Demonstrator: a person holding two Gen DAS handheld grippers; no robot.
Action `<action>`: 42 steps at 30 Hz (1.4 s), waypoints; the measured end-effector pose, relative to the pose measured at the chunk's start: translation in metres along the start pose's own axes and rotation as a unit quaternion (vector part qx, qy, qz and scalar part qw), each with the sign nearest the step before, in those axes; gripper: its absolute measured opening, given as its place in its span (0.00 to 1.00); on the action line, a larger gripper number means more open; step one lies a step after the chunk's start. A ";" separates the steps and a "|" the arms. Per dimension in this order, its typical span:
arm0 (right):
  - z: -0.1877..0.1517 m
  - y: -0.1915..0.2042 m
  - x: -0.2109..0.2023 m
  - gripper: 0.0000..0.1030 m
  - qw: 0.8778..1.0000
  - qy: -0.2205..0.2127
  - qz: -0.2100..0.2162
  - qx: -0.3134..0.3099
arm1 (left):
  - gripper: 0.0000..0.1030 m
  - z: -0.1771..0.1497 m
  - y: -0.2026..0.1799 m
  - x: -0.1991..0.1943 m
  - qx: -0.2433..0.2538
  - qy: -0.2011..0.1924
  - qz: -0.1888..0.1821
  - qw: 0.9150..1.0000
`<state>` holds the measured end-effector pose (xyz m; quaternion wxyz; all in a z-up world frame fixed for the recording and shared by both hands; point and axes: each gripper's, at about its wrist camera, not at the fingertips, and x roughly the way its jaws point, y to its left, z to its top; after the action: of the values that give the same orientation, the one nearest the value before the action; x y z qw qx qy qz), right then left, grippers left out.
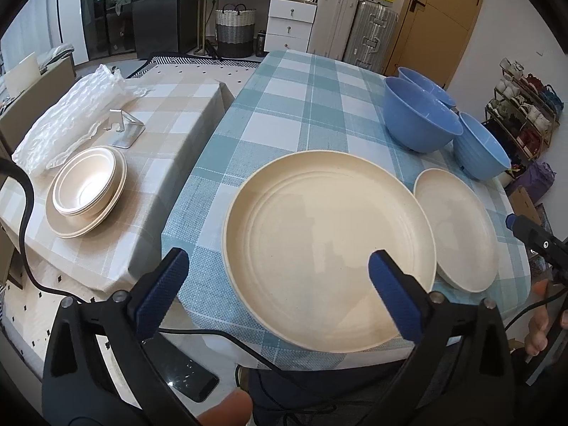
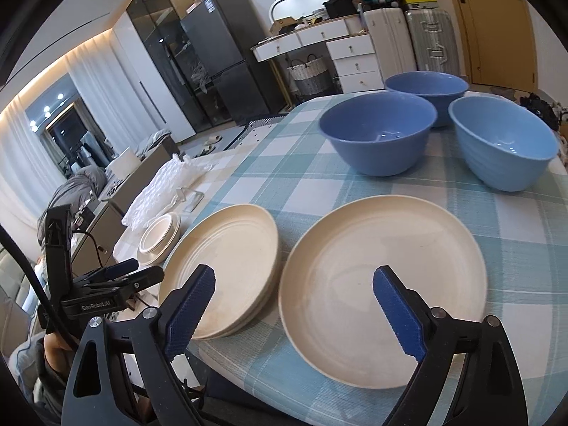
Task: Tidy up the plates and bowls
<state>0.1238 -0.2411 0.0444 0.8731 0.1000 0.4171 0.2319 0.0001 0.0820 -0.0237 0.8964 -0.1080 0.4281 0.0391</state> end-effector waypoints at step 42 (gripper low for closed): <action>-0.008 -0.029 -0.024 0.95 0.999 -0.023 -0.029 0.031 | 0.98 -0.004 -0.009 -0.004 0.010 -0.005 -0.013 1.000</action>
<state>0.1142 -0.2782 0.0450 0.8852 0.1203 0.4070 0.1907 -0.0046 0.0726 -0.0216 0.9002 -0.1044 0.4221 0.0239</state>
